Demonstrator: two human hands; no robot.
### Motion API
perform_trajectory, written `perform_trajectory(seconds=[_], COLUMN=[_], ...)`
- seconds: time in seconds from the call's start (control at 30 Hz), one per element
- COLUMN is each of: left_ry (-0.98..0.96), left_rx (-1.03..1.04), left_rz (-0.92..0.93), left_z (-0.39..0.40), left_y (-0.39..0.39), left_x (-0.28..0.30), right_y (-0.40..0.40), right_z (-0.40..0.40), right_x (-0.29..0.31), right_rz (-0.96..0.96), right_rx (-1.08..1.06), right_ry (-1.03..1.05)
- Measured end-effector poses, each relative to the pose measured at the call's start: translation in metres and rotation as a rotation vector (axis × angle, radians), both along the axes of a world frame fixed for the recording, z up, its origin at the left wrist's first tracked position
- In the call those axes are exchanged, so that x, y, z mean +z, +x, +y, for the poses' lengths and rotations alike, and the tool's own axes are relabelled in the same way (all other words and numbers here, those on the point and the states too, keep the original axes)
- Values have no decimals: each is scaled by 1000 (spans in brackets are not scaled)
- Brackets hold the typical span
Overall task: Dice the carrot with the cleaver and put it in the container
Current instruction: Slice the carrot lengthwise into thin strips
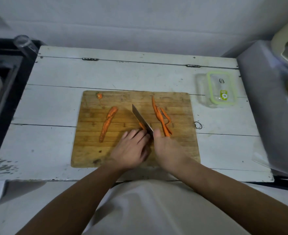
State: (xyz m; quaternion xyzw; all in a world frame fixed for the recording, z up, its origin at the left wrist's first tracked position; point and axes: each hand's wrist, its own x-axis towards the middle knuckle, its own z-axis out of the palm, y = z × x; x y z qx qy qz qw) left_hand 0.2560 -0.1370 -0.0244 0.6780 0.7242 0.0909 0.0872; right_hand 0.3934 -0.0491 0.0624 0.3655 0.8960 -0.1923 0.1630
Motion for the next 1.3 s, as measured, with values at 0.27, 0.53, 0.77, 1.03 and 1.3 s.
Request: perform_trajectory(seconds=[0.27, 0.53, 0.77, 1.03, 1.3], left_ry=[70, 41, 50, 7, 190], left_rx=[1, -7, -20, 76, -46], left_rz=[35, 41, 69, -67, 57], left_z=[-2, 1, 2, 3, 33], left_y=[4, 4, 2, 0, 1], left_x=[-1, 3, 1, 11, 10], right_y=[27, 32, 40, 34, 36], right_z=[27, 21, 28, 24, 20], right_x=[7, 3, 4, 3, -2], right_rz=[92, 113, 110, 47, 87], right_rx=[-178, -235, -345, -255, -226], right_ry=[-202, -189, -185, -79, -22])
